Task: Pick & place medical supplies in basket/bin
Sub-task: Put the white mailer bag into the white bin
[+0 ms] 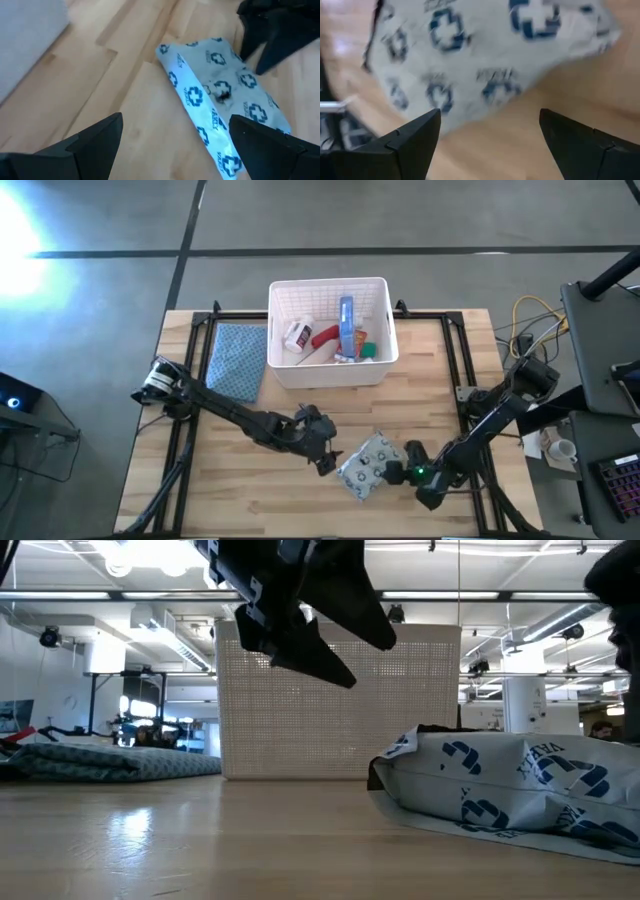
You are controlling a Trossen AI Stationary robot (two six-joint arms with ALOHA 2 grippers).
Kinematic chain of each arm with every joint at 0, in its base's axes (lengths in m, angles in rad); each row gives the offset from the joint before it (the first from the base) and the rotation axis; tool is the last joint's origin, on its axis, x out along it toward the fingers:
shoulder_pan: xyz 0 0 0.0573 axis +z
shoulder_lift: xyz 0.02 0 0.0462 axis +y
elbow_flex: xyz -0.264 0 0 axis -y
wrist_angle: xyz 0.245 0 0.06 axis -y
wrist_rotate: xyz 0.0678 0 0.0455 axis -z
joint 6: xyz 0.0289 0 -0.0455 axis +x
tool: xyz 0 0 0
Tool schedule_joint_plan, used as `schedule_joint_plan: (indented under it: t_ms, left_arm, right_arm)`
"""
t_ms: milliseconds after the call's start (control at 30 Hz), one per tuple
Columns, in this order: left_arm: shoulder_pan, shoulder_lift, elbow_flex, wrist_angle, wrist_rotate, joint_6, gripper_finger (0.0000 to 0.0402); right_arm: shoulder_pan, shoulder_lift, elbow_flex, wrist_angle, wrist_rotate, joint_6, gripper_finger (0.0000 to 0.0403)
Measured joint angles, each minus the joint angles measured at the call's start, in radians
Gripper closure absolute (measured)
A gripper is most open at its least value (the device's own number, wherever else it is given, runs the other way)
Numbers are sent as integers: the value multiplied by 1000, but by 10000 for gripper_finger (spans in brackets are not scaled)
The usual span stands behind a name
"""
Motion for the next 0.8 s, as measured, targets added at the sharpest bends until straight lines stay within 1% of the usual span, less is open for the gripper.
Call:
schedule_joint_plan:
  t_ms: [100, 167, 267, 400, 467, 600, 700, 800]
  left_arm:
    - [11, 17, 0, 7, 73, 1, 59]
    - [13, 40, 0, 23, 124, 1, 59]
    - [14, 79, 0, 18, 134, 0, 59]
    - [14, 125, 0, 29, 172, -4, 59]
    - [14, 141, 0, 37, 198, -4, 59]
    - [14, 154, 0, 47, 213, -8, 59]
    - [18, 154, 0, 46, 227, -6, 59]
    - [23, 154, -2, 37, 239, -10, 59]
  right_arm:
    - [-25, 41, 2, 2, 4, 0, 75]
    - [-41, 65, 3, 10, 31, -1, 75]
    - [-70, 84, 4, 44, 91, -13, 75]
    - [-110, 88, -3, 83, 211, -80, 75]
    - [-137, 88, -5, 106, 225, -109, 75]
    - [-190, 88, -5, 171, 224, -211, 75]
    - [-231, 87, -5, 284, 219, -369, 75]
    - [-271, 86, -4, 370, 163, -522, 75]
